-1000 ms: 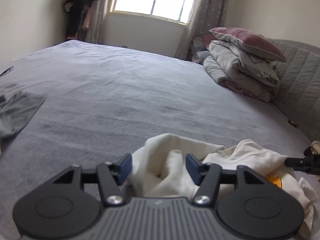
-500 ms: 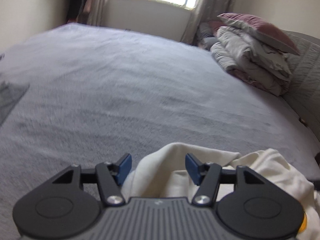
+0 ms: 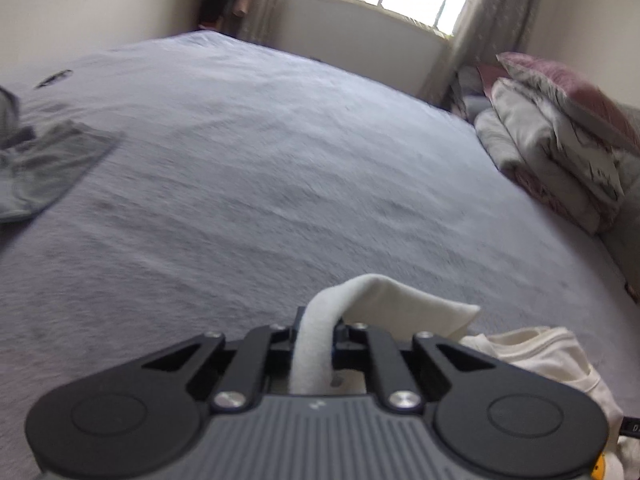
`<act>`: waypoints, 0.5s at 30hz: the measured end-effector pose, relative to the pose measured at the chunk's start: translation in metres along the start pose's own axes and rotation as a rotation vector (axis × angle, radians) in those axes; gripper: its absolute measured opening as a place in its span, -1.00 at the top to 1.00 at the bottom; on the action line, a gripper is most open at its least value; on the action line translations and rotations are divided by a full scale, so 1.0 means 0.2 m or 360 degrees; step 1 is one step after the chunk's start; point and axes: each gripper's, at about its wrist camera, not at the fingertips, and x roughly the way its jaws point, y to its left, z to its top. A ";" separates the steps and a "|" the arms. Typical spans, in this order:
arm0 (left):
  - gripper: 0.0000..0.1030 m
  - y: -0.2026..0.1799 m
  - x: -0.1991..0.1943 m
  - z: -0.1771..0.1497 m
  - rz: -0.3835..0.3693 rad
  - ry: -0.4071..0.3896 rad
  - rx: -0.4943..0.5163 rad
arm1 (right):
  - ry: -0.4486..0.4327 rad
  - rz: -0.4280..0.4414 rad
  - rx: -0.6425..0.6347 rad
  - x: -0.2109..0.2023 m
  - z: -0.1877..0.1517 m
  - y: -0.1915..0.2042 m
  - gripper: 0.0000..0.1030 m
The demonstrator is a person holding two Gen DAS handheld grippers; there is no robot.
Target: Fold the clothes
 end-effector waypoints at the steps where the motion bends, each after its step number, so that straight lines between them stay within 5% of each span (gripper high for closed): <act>1: 0.84 0.02 -0.04 0.00 0.0003 -0.0017 -0.0010 | -0.0017 -0.0009 -0.0004 -0.01 0.00 0.00 0.94; 7: 0.84 0.17 -0.23 -0.04 0.0031 -0.0053 -0.0047 | -0.0105 -0.0076 0.0034 -0.07 0.02 -0.02 0.95; 15: 0.84 0.38 -0.31 -0.14 0.0051 0.0080 -0.0105 | -0.0172 -0.0107 0.0101 -0.13 0.02 -0.07 0.95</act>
